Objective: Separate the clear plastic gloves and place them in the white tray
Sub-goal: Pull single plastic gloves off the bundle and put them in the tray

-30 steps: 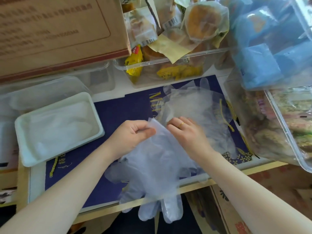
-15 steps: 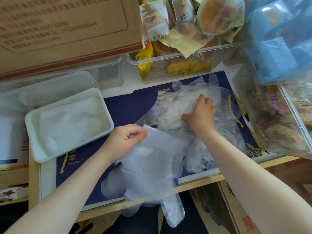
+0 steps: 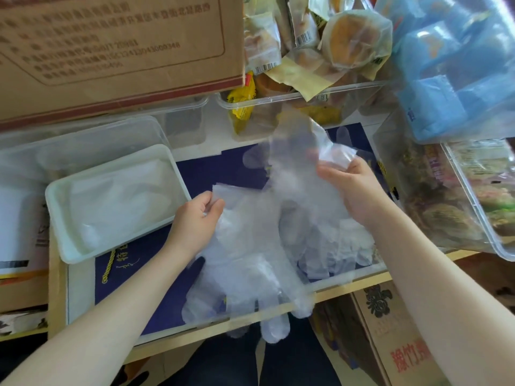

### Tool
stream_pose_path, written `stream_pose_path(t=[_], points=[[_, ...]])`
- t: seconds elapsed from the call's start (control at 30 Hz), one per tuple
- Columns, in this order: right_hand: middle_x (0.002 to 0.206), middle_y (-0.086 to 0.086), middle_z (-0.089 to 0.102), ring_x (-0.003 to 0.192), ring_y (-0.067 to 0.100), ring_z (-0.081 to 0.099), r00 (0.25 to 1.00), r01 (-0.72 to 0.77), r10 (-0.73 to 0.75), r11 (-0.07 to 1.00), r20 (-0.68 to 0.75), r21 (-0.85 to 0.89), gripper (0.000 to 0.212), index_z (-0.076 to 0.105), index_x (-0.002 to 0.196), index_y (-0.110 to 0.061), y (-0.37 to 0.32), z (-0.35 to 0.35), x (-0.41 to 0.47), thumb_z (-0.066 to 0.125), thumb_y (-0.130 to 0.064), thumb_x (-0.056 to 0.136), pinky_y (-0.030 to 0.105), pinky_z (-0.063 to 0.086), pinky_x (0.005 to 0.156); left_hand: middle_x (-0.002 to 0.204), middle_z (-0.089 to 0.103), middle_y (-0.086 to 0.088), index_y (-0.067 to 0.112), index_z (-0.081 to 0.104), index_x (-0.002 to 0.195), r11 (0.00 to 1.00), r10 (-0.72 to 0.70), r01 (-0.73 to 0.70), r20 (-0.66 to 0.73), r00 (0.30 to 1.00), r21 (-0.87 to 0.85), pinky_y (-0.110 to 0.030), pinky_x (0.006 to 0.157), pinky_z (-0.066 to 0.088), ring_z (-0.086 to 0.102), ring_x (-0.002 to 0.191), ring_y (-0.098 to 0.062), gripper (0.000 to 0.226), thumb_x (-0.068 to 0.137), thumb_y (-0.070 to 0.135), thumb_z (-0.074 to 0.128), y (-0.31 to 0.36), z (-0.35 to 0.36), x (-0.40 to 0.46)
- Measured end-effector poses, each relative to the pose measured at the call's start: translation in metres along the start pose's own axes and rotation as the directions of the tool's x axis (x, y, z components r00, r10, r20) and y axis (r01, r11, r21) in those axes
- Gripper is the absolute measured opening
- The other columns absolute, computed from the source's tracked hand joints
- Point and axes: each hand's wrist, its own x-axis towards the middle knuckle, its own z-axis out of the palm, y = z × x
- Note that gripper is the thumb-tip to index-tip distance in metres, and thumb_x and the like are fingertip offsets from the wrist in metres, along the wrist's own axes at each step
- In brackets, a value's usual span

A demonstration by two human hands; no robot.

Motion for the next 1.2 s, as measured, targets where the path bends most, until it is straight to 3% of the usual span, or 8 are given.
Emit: stream_pose_path(t=[0.1, 0.23, 0.4, 0.57, 0.73, 0.87, 1.03, 1.2], points=[[0.111, 0.009, 0.068, 0.108, 0.025, 0.062, 0.843, -0.072, -0.009, 0.989, 0.537, 0.131, 0.057, 0.051, 0.106, 0.014, -0.029, -0.005, -0.024, 0.075, -0.025, 0.072, 0.035, 0.048, 0.093, 0.07, 0.052, -0.016, -0.001, 0.053, 0.081, 0.997, -0.037, 0.038, 0.011, 0.999, -0.065, -0.031, 0.058, 0.034, 0.042, 0.062, -0.024, 0.029, 0.094, 0.024, 0.048, 0.011, 0.006, 0.006], [0.102, 0.017, 0.069, 0.095, 0.03, 0.066, 0.542, -0.247, -0.065, 0.941, 0.838, 0.233, 0.015, 0.053, 0.092, 0.003, -0.048, 0.004, -0.035, 0.058, -0.009, 0.085, 0.041, 0.054, 0.086, 0.06, 0.048, 0.003, 0.026, 0.051, 0.06, 0.947, -0.134, 0.145, 0.059, 0.989, -0.288, -0.032, 0.066, 0.034, 0.043, 0.068, -0.019, 0.038, 0.095, 0.013, 0.044, 0.036, 0.009, 0.011], [0.074, 0.008, 0.063, 0.058, 0.016, 0.062, 0.749, -0.365, 0.131, 0.9, 0.65, 0.24, 0.016, 0.058, 0.092, -0.003, -0.021, 0.015, -0.029, 0.063, -0.002, 0.076, 0.025, 0.053, 0.053, 0.081, 0.057, -0.008, 0.02, 0.056, 0.079, 0.932, -0.156, 0.176, 0.087, 0.984, -0.316, -0.037, 0.073, 0.046, 0.053, 0.081, -0.028, 0.024, 0.098, 0.02, 0.042, 0.032, 0.014, 0.017], [0.069, 0.004, 0.065, 0.044, 0.011, 0.053, 0.907, -0.237, 0.278, 0.958, 0.317, -0.162, 0.047, 0.059, 0.12, -0.006, 0.026, 0.038, -0.018, 0.039, 0.018, 0.085, 0.021, 0.046, 0.045, 0.087, 0.061, -0.004, 0.024, 0.063, 0.077, 0.879, -0.186, 0.256, 0.205, 0.961, -0.402, -0.036, 0.083, 0.042, 0.053, 0.087, -0.022, 0.022, 0.095, 0.028, 0.05, 0.011, 0.015, 0.022], [0.091, -0.002, 0.073, 0.056, 0.01, 0.059, 0.935, -0.17, 0.136, 0.982, 0.328, 0.077, 0.06, 0.051, 0.123, -0.022, 0.046, 0.044, -0.015, 0.033, 0.021, 0.085, 0.021, 0.05, 0.057, 0.087, 0.065, -0.002, 0.018, 0.063, 0.083, 0.837, -0.265, 0.361, 0.272, 0.925, -0.412, -0.041, 0.099, 0.042, 0.058, 0.092, -0.022, 0.025, 0.098, 0.018, 0.044, 0.003, 0.015, 0.021], [0.093, 0.005, 0.07, 0.066, 0.018, 0.063, 0.946, -0.254, 0.185, 0.933, 0.266, 0.255, 0.048, 0.055, 0.114, -0.014, 0.048, 0.046, -0.016, 0.035, 0.02, 0.085, 0.022, 0.051, 0.059, 0.093, 0.069, -0.007, 0.016, 0.066, 0.088, 0.788, -0.279, 0.395, 0.297, 0.913, -0.473, -0.035, 0.092, 0.046, 0.063, 0.089, -0.021, 0.027, 0.1, 0.023, 0.042, 0.002, 0.013, 0.02], [0.08, 0.003, 0.064, 0.064, 0.012, 0.058, 0.95, -0.299, 0.301, 0.953, 0.085, -0.039, 0.029, 0.059, 0.101, -0.002, 0.052, 0.05, -0.012, 0.048, 0.015, 0.082, 0.016, 0.047, 0.05, 0.096, 0.072, 0.0, 0.017, 0.068, 0.1, 0.784, -0.291, 0.438, 0.362, 0.886, -0.44, -0.026, 0.085, 0.048, 0.066, 0.092, -0.012, 0.052, 0.095, 0.055, 0.033, 0.005, 0.01, 0.019], [0.068, 0.001, 0.063, 0.051, 0.008, 0.051, 0.956, -0.292, 0.292, 0.956, 0.007, -0.042, 0.006, 0.059, 0.091, -0.008, 0.055, 0.054, -0.007, 0.053, -0.009, 0.093, 0.019, 0.04, 0.048, 0.099, 0.072, -0.003, 0.02, 0.066, 0.099, 0.883, -0.167, 0.326, 0.423, 0.891, -0.339, -0.035, 0.089, 0.05, 0.067, 0.094, -0.021, 0.018, 0.091, 0.032, 0.056, 0.011, 0.005, 0.015]])
